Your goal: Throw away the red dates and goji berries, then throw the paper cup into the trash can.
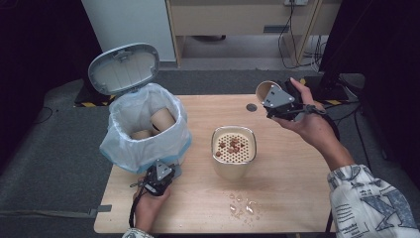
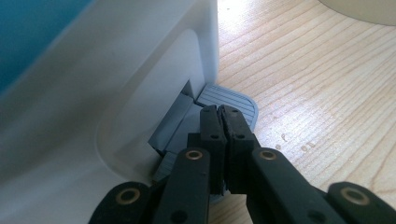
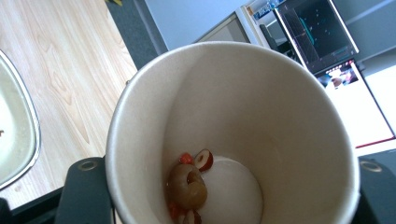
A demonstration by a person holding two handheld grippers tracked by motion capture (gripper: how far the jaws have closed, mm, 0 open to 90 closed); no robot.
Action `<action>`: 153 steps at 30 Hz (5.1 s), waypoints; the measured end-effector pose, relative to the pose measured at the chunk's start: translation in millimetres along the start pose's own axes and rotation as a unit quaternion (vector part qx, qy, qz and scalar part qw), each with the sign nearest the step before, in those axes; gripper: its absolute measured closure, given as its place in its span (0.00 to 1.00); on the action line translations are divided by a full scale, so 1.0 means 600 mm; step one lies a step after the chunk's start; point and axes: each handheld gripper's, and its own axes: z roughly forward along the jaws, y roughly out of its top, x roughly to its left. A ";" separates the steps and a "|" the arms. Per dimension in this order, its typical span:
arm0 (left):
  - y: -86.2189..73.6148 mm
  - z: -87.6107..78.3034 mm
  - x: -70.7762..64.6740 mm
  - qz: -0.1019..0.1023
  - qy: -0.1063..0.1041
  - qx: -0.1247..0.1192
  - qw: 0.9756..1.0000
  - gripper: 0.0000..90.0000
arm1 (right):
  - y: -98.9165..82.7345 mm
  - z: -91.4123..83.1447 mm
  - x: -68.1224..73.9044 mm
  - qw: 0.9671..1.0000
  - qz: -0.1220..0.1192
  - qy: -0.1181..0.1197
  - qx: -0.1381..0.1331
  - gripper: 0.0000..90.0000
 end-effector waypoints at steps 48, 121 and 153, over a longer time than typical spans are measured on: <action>0.000 0.000 0.000 0.000 0.000 0.000 1.000 0.97 | -0.028 -0.019 -0.057 0.974 0.203 0.081 -0.061 0.36; 0.000 0.000 -0.001 0.002 0.002 0.002 1.000 0.97 | 0.088 0.003 -0.044 0.936 0.252 0.220 -0.112 0.35; 0.000 0.000 -0.002 0.004 0.003 0.002 1.000 0.97 | 0.199 0.048 0.009 0.925 0.247 0.266 -0.113 0.35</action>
